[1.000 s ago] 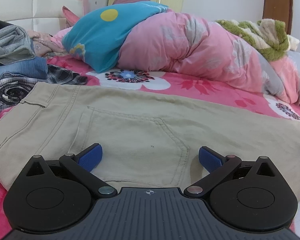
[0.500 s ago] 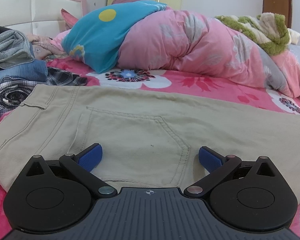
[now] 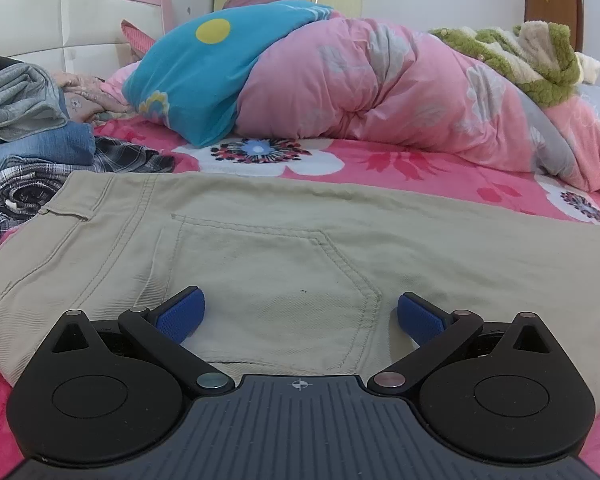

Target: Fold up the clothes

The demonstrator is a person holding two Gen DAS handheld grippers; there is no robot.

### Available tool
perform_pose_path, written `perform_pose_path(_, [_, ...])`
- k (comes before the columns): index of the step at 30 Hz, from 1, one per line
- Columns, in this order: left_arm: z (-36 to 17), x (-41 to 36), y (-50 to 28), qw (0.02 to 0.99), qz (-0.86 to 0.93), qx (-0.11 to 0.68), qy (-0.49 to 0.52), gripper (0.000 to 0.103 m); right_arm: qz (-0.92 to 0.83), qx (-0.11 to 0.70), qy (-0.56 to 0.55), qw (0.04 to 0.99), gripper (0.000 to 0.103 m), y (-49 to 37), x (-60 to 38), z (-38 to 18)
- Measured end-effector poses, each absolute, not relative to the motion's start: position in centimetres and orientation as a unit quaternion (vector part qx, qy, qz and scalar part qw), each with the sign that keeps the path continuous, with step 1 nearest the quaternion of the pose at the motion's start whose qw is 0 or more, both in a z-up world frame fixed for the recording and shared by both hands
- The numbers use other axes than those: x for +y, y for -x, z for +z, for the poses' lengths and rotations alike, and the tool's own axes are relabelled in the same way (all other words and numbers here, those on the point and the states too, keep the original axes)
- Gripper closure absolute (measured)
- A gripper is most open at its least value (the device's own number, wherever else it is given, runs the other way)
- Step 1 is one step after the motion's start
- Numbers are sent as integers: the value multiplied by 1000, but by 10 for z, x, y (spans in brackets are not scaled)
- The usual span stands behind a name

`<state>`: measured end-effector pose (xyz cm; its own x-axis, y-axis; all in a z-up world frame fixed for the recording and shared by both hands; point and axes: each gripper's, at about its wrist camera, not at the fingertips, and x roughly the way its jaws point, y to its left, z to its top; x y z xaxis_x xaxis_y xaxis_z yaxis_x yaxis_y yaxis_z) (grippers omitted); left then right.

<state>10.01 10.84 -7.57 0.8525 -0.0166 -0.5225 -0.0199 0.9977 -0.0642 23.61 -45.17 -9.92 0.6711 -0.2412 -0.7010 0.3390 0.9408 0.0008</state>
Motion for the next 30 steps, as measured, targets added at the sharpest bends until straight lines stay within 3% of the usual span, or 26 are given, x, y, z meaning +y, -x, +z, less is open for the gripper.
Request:
perform_pose_path(7, [-75, 109, -100, 962, 1, 271, 33, 0, -238, 343, -193, 888, 78, -225, -524, -81])
perform_pose_path(13, [-75, 108, -100, 962, 1, 271, 32, 0, -89, 366, -100, 921, 78, -179, -463, -78])
perform_pose_path(17, [-75, 110, -99, 962, -2, 269, 35, 0, -193, 387, -65, 899, 78, -167, -501, -97])
perform_pose_path(18, [-75, 110, -99, 962, -2, 269, 36, 0, -225, 379, -88, 893, 92, -161, -520, -98])
perform_pose_path(19, [-75, 110, -99, 962, -2, 269, 35, 0, -240, 366, -129, 890, 99, -153, -532, -93])
perform_pose_path(21, [-75, 109, -99, 963, -1, 269, 34, 0, -264, 338, -201, 881, 93, -138, -552, -84])
perform_pose_path(25, [-75, 108, -99, 963, 0, 269, 32, 0, -156, 331, -129, 922, 87, -125, -482, -66])
perform_pose_path(27, [-76, 109, -98, 963, -1, 268, 33, 0, -78, 338, -82, 934, 79, -122, -440, -67])
perform_pose_path(30, [-76, 110, -98, 963, -2, 267, 34, 0, 29, 348, 14, 937, 77, -106, -395, -75])
